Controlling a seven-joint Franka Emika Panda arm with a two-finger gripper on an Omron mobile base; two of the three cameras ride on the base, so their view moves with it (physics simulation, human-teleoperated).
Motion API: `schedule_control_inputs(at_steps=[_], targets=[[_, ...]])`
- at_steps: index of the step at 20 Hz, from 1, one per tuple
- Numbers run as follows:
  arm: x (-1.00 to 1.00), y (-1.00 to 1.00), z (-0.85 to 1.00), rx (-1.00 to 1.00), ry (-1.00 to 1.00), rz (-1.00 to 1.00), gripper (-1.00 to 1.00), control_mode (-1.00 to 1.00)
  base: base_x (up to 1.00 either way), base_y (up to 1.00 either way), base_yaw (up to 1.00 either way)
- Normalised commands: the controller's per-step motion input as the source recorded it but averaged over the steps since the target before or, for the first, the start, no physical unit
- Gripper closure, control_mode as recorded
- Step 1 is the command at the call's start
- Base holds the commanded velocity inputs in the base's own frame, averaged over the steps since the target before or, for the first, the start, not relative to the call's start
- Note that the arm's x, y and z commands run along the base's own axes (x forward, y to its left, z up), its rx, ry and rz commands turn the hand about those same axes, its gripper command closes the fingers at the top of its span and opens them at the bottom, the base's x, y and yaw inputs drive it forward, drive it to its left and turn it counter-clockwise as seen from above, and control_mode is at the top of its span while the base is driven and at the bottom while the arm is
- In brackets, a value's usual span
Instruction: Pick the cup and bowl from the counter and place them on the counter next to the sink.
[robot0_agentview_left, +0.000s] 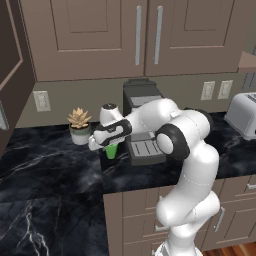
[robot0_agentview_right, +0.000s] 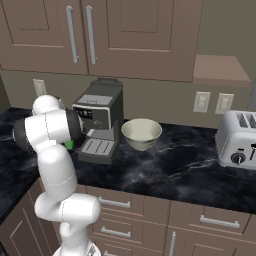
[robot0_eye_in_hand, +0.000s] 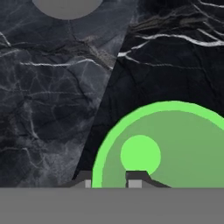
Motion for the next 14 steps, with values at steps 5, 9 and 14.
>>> schedule_control_inputs(at_steps=[5,9,14], targets=[[-0.07,0.00,0.07,0.00,0.01,0.00,1.00,-1.00,0.00,0.00,0.00],[-0.49,0.00,0.78,-0.01,-0.05,0.00,1.00,-1.00,0.00,0.00,0.00],[-0.50,0.00,0.94,0.00,-0.03,0.00,1.00,-1.00,0.00,0.00,0.00]])
